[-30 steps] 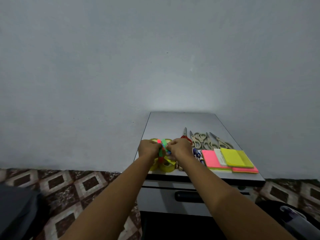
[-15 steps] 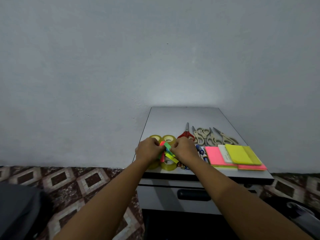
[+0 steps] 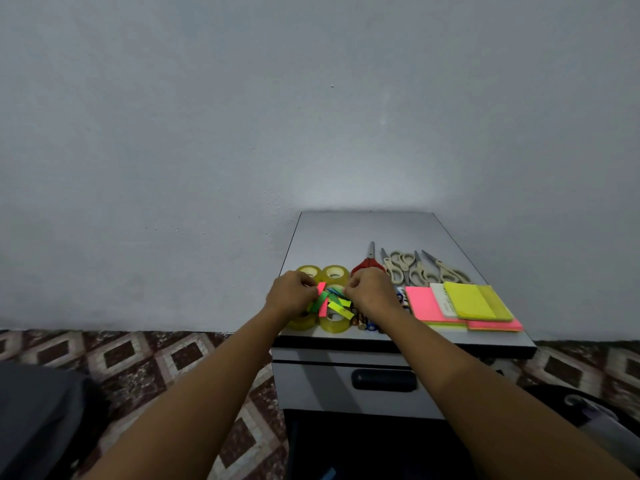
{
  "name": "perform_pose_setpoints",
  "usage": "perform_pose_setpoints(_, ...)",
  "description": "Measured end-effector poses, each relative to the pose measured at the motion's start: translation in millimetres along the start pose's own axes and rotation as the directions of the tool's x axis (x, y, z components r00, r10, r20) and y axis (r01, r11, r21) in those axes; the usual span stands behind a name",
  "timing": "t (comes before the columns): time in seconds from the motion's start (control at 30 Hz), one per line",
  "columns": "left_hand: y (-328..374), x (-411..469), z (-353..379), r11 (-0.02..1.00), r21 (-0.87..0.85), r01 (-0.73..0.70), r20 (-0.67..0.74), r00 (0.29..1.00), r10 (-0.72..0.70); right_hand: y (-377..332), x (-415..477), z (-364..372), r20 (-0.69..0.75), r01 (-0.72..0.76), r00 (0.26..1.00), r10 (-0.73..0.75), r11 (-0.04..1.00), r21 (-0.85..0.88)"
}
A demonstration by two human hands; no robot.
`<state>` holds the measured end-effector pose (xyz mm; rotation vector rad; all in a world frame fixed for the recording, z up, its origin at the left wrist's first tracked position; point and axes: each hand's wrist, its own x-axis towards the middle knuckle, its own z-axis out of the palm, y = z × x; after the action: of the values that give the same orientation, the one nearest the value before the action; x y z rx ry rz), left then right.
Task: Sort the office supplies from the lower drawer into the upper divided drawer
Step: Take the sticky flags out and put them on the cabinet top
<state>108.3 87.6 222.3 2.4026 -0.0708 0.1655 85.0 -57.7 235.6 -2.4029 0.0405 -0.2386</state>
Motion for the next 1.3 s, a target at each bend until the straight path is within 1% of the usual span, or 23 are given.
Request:
perform_pose_setpoints(0.17,3,-6,-1,0.999,-0.032,-0.041,-0.046,0.998,0.039,-1,-8,-4,-0.013,0.028,1.0,-0.028,0.999,0.025)
perform_pose_setpoints(0.3,8,-20,-1,0.992,-0.098,-0.074,-0.109,0.992,0.063,-1,-20,-10,-0.045,0.076,0.996,-0.074,0.996,0.04)
perform_pose_setpoints(0.43,14,-51,5,0.979,-0.148,-0.141,-0.157,0.981,0.117,5,-46,-14,-0.059,0.127,0.991,-0.122,0.986,0.105)
perform_pose_setpoints(0.5,15,-70,10,0.963,-0.197,-0.186,-0.138,0.977,0.161,12,-61,-14,-0.055,0.146,0.989,-0.141,0.984,0.104)
perform_pose_setpoints(0.6,11,-103,19,0.932,-0.269,-0.242,-0.063,0.97,0.234,28,-89,-13,-0.054,0.139,0.99,-0.132,0.979,0.149)
perform_pose_setpoints(0.67,3,-120,28,0.921,-0.307,-0.242,-0.011,0.968,0.25,41,-109,-8,-0.025,0.108,0.994,-0.105,0.976,0.19)
perform_pose_setpoints(0.73,-9,-133,39,0.921,-0.334,-0.2,0.07,0.969,0.236,57,-127,3,0.026,0.085,0.995,-0.091,0.978,0.189)
perform_pose_setpoints(0.8,-26,-147,57,0.939,-0.325,-0.108,0.171,0.97,0.171,77,-148,21,0.079,0.032,0.996,-0.047,0.983,0.181)
perform_pose_setpoints(0.87,-45,-159,75,0.963,-0.271,0.001,0.268,0.961,0.075,96,-164,43,0.144,-0.052,0.989,0.027,0.983,0.174)
perform_pose_setpoints(0.97,-72,-170,104,0.979,-0.149,0.137,0.392,0.917,-0.069,124,-180,75,0.238,-0.135,0.966,0.101,0.982,0.129)
perform_pose_setpoints(1.1,-101,-177,137,0.973,0.026,0.228,0.456,0.864,-0.214,148,-186,109,0.352,-0.209,0.921,0.164,0.974,0.092)
perform_pose_setpoints(1.23,-116,-184,168,0.93,0.084,0.357,0.483,0.802,-0.351,164,-184,140,0.408,-0.216,0.892,0.195,0.976,0.007)
perform_pose_setpoints(1.3,-123,-188,182,0.91,0.14,0.39,0.488,0.773,-0.406,172,-182,156,0.446,-0.197,0.873,0.198,0.979,-0.05)
